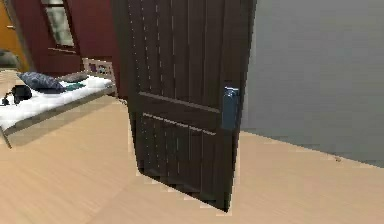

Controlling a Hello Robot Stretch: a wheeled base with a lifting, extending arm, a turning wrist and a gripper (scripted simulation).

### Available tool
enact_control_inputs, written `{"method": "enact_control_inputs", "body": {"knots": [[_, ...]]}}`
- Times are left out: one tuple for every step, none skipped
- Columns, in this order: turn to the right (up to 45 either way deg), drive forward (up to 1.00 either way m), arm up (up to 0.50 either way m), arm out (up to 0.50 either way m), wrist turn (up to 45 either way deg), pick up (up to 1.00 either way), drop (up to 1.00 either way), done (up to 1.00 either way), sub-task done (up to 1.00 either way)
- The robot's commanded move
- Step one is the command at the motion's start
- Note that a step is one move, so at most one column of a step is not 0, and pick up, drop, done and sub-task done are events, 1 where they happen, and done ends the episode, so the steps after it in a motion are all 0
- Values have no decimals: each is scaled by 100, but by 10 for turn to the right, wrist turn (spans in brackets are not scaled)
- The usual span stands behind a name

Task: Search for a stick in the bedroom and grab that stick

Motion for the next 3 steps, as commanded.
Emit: {"method": "enact_control_inputs", "body": {"knots": [[-450, 0, 0, 0, 0, 0, 0, 0, 0], [0, 100, 0, 0, 0, 0, 0, 0, 0], [-30, 0, 0, 0, 0, 0, 0, 0, 0]]}}
